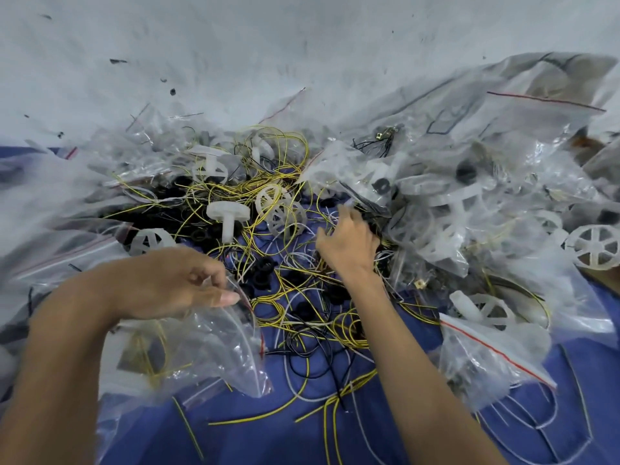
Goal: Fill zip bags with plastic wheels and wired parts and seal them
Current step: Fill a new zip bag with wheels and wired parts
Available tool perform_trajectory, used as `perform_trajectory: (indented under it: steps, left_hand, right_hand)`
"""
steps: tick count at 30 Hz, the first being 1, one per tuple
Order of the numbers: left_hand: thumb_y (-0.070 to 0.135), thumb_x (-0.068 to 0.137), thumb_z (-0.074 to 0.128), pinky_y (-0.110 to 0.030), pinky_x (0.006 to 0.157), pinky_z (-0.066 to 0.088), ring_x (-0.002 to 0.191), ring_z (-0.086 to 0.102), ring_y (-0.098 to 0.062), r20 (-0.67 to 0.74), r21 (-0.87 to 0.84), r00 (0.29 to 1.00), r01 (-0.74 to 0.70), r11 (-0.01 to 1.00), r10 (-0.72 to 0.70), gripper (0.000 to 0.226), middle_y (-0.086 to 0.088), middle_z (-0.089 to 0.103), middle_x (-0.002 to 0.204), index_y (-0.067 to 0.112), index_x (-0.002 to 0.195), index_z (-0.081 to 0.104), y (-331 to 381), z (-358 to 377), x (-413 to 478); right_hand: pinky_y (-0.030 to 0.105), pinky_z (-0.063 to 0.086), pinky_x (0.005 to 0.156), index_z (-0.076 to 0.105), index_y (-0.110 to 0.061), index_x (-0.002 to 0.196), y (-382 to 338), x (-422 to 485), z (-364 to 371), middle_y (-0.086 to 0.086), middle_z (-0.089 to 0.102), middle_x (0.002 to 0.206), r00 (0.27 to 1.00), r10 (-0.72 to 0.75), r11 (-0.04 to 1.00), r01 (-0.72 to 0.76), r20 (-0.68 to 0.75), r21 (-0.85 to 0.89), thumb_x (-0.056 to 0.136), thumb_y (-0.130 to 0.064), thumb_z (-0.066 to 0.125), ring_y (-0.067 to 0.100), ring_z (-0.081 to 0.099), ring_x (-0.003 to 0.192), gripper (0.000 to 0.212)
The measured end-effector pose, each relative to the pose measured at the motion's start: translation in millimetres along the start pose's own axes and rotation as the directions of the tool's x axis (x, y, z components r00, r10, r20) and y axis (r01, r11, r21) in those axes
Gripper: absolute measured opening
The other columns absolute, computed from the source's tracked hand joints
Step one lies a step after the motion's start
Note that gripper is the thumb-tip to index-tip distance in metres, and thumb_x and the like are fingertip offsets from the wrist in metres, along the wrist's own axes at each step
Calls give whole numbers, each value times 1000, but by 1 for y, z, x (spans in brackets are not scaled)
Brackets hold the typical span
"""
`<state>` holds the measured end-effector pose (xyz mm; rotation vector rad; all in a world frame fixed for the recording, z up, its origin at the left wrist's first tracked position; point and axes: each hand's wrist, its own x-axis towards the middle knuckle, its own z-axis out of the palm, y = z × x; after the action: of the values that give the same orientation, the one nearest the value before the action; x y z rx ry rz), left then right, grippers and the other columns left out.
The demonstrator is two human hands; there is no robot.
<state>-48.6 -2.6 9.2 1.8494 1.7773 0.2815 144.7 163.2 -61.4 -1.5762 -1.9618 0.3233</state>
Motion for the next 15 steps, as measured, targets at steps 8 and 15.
perform_trajectory:
  steps: [8, 15]
  left_hand:
    - [74, 65, 50, -41, 78, 47, 73, 59, -20, -2, 1, 1000, -10, 1000, 10, 37, -4, 62, 74, 40, 72, 60, 6, -4, -10]
    - [70, 63, 47, -43, 81, 47, 80, 61, -23, -24, -5, 1000, -17, 1000, 17, 48, -5, 65, 81, 27, 75, 63, 5, -15, -23]
  right_hand:
    - [61, 11, 108, 61, -28, 118, -27, 21, 38, -5, 6, 155, 830, -389, 786, 525, 400, -326, 84, -46, 59, 22, 1, 142, 38]
    - [60, 18, 106, 65, -22, 112, -9, 37, 15, 2, 25, 149, 955, -161, 921, 236, 249, -311, 87, -24, 58, 26, 19, 136, 25]
